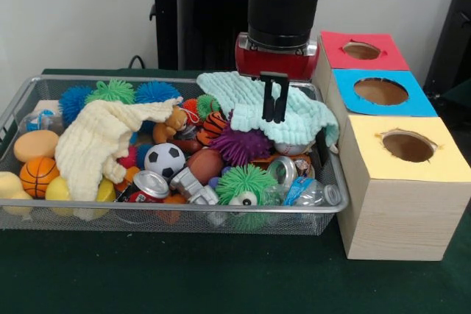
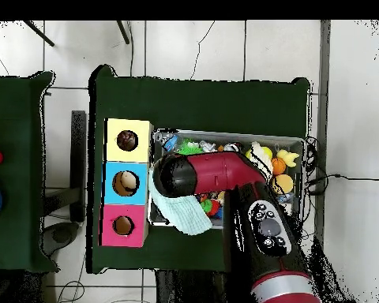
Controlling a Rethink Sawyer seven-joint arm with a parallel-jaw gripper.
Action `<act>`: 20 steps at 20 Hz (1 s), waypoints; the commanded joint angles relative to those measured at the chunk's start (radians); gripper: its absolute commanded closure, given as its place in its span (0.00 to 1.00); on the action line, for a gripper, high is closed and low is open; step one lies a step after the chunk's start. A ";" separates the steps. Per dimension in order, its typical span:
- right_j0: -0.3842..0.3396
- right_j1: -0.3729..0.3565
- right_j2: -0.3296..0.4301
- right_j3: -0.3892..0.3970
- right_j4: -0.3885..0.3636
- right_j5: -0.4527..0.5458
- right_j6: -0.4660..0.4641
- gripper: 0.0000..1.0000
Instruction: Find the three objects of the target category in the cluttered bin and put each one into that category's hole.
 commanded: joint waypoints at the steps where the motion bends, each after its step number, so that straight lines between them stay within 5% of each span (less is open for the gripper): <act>1: 0.000 0.097 0.015 -0.006 -0.034 -0.053 0.022 1.00; 9: -0.002 0.025 -0.021 0.144 -0.077 -0.101 0.022 1.00; 20: -0.061 -0.042 0.012 0.235 -0.077 -0.076 -0.071 1.00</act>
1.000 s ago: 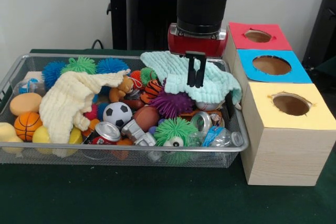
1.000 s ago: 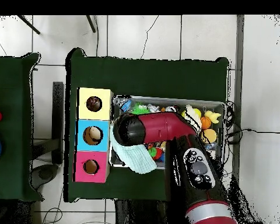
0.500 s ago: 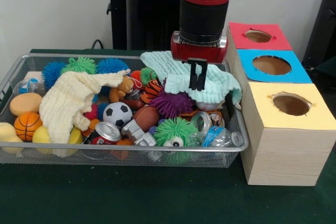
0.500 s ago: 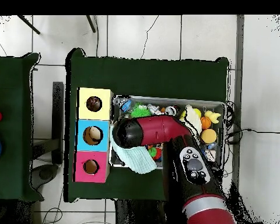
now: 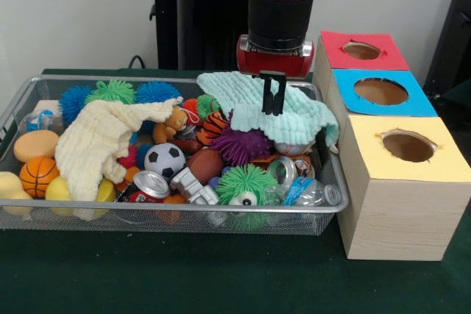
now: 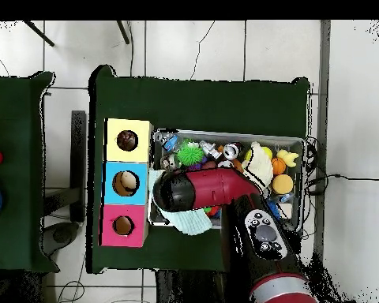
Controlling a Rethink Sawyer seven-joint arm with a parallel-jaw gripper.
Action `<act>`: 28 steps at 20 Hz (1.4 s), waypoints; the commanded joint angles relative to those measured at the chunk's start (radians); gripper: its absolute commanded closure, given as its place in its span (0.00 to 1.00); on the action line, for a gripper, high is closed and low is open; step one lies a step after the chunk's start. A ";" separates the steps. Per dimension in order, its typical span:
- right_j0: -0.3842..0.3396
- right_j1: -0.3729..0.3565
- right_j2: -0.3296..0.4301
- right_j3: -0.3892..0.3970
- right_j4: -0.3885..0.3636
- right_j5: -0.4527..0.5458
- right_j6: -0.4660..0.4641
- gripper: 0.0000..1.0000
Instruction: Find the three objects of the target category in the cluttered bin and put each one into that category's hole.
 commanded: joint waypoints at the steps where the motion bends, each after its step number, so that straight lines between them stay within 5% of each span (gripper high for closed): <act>1: -0.055 -0.063 0.024 0.141 -0.075 -0.016 -0.072 1.00; 9: -0.046 -0.065 0.001 0.182 -0.125 -0.063 -0.043 1.00; 19: 0.019 0.158 -0.067 0.000 -0.241 -0.159 0.043 1.00; 28: -0.010 0.196 -0.053 -0.003 -0.225 -0.194 0.021 1.00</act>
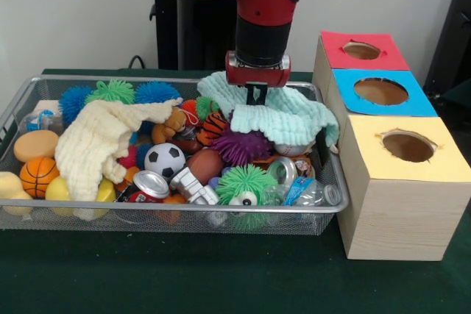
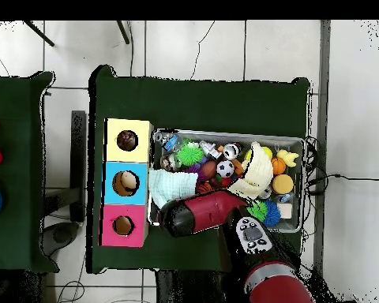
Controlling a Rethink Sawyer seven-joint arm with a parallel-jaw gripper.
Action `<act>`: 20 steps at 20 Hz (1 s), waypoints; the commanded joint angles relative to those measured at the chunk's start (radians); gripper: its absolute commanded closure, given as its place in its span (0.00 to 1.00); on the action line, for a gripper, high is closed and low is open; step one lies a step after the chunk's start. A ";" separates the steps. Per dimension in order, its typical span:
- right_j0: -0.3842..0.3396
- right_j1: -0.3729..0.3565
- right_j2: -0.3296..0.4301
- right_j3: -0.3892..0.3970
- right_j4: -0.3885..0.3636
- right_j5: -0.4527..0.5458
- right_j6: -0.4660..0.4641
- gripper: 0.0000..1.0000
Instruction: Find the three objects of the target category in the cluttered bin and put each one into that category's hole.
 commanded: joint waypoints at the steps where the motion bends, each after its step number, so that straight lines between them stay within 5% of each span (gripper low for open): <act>1: -0.027 0.078 0.004 -0.074 -0.049 -0.066 0.022 1.00; 19: -0.050 0.027 0.038 -0.021 -0.008 -0.056 0.035 1.00; 20: -0.052 0.030 0.038 -0.023 -0.001 -0.052 0.040 0.00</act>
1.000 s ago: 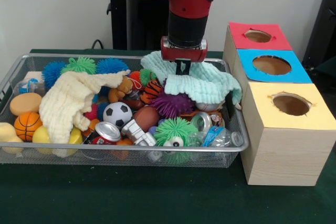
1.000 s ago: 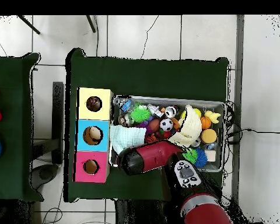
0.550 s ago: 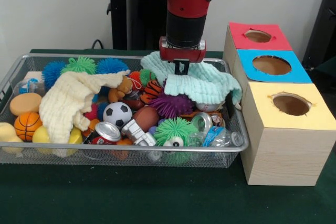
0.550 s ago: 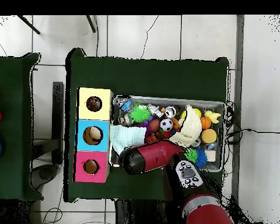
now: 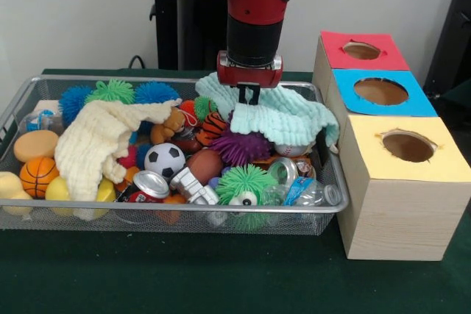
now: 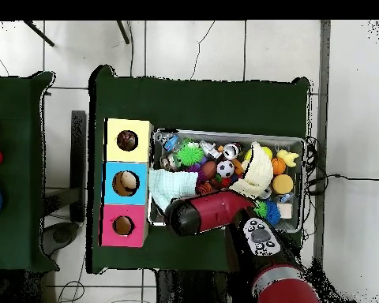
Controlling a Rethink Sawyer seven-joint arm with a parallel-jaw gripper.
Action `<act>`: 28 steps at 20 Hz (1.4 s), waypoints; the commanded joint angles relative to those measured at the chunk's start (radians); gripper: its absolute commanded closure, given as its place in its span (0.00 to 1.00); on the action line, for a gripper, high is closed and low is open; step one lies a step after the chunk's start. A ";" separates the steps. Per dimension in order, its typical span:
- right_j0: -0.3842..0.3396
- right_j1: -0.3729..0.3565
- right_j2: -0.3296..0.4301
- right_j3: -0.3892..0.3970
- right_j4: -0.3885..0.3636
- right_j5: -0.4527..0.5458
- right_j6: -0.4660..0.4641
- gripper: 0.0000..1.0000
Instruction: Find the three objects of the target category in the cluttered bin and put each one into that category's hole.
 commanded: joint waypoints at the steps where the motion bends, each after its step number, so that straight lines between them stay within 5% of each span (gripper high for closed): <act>1: -0.024 0.039 0.037 -0.024 0.002 -0.046 0.044 0.00; 17: -0.015 -0.001 0.051 0.004 0.050 -0.023 0.070 0.00; 23: 0.007 0.172 0.009 -0.146 -0.009 -0.107 0.068 0.00; 28: 0.011 0.182 -0.003 -0.171 -0.026 -0.101 0.052 0.00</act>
